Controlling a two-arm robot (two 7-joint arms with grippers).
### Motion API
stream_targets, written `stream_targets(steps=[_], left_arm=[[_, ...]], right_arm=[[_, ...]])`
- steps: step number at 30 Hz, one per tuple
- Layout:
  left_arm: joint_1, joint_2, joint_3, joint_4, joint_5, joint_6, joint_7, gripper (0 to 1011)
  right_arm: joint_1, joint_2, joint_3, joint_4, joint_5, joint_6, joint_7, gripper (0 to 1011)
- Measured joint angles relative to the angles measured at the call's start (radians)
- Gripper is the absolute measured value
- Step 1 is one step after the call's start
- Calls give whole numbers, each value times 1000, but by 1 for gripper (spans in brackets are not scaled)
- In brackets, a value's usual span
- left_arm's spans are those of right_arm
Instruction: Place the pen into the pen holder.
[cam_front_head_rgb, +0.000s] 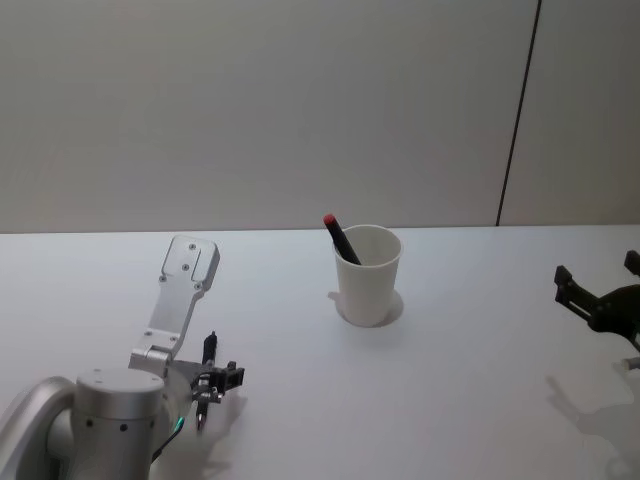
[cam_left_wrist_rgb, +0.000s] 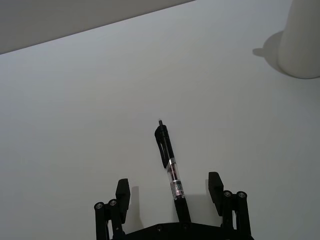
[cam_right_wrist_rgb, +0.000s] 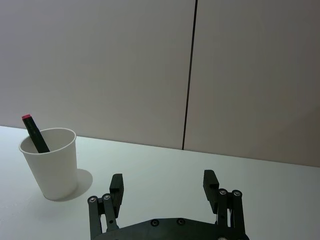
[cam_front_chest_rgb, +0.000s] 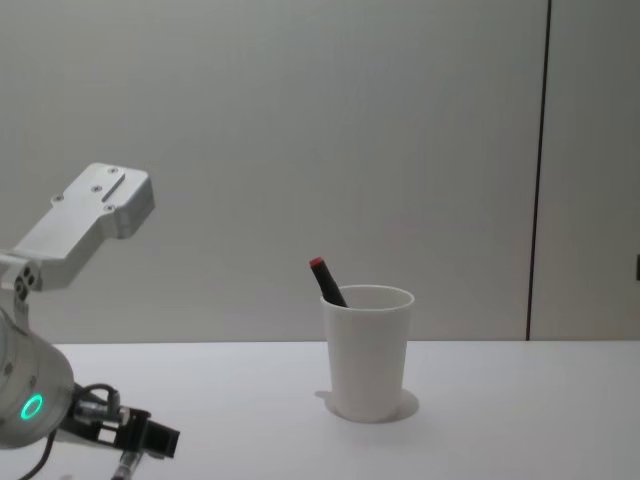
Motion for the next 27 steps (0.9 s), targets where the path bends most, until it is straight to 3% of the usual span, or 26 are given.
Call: stream_targets(steps=[27], left_arm=[[14,-37,-26,26,20,36,8,1000]], right_arm=[[0,0,0,0,0,0,0,1001]])
